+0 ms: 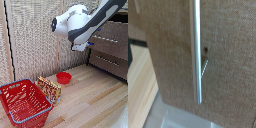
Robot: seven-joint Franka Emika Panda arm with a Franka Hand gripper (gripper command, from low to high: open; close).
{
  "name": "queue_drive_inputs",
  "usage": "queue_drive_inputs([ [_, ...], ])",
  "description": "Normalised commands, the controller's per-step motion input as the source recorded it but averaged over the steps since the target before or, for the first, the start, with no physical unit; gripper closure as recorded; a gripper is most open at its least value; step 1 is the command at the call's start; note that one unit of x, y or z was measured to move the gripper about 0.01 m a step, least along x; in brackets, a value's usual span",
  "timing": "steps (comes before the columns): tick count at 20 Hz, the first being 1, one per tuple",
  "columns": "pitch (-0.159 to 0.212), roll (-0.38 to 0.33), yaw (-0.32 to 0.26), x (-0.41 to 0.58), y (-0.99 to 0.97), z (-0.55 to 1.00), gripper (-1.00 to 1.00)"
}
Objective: Compassionately, move the pinch receptors towards pink recepticle. Embrace the recepticle delicately and rise accordingly. Progress forward guided by applied tension and move towards the highest section of the storage unit. Place the recepticle delicately and shut the storage unit.
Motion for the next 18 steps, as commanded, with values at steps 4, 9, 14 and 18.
queue_drive_inputs([
  [4,-0.115,-0.121,0.12,0.0,-0.48,0.2,-1.0],
  [9,-0.026,-0.007,0.106,-0.022,-0.51,-0.01,-1.0],
  [14,0.113,-0.001,0.059,-0.055,-0.31,-0.18,-1.0],
  [18,0.197,-0.04,0.013,-0.013,-0.23,-0.07,1.0],
])
